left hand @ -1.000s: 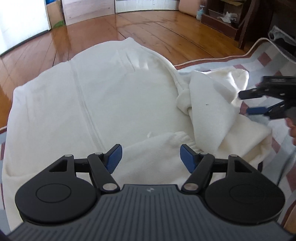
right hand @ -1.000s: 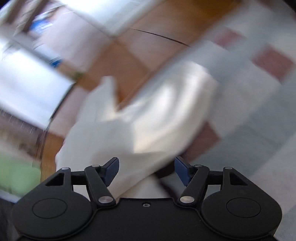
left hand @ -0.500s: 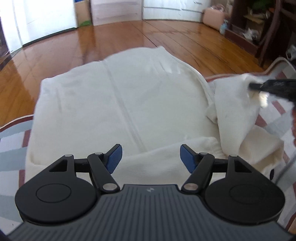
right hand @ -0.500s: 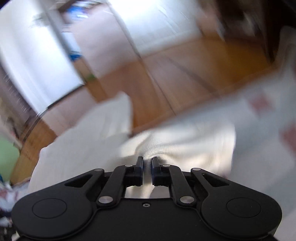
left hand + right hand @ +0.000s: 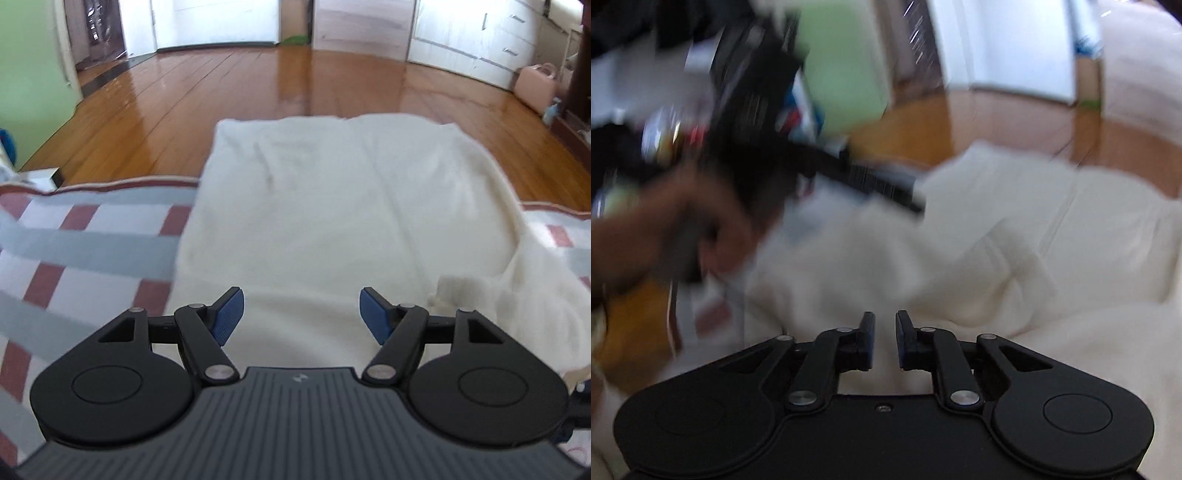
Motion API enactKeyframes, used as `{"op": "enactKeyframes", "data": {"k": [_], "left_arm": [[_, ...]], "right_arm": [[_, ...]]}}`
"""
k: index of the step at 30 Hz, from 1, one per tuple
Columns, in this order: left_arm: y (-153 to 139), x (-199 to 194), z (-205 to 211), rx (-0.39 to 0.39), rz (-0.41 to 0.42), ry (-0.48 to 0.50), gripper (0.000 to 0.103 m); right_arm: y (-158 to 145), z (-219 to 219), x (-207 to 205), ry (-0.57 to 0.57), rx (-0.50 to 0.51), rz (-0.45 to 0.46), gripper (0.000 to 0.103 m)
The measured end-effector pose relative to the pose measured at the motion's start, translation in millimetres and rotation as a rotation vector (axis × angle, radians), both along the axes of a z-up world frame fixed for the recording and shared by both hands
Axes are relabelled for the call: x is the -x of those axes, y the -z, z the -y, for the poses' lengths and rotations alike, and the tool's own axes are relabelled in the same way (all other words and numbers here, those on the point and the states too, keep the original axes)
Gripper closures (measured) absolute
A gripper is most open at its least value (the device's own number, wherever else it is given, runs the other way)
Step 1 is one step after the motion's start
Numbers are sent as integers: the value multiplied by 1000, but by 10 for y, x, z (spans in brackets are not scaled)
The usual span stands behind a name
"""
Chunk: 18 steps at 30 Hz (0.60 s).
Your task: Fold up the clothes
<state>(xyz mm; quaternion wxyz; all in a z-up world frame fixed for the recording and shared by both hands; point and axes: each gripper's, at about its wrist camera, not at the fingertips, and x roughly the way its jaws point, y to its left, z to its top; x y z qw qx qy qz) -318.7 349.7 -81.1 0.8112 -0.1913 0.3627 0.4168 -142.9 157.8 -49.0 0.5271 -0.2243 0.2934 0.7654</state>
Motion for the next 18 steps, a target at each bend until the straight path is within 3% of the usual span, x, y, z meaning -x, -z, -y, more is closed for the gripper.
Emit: {"op": "enactKeyframes", "data": {"k": [2,5,10,11,13,16,17,18], "left_arm": [[13,7,71,-14,-10,26,34],[-1,-56,193,-25,21,102,32],[-71,-436,396,-33,81,309,24],[-72,-530,432,-34,82,351,17],[7,-758,504,-16,58,426,9],[207,-1011,577,-6,-21,488,9],[288,-1076,594,-6,-55,498,38],[370,-1141,611,-7,-90,509,80]], "right_arm": [[24,151,-94,45,9,-21,66],[-12,371,-437,195,-1,-67,63],[-86,869,-838,453,-14,75,63],[-128,948,-885,483,-27,90,63],[-191,1068,-960,514,-32,82,63],[-192,1115,-987,534,-25,127,56],[-168,1116,-954,536,-21,159,55],[-122,1091,-932,539,-13,196,54]]}}
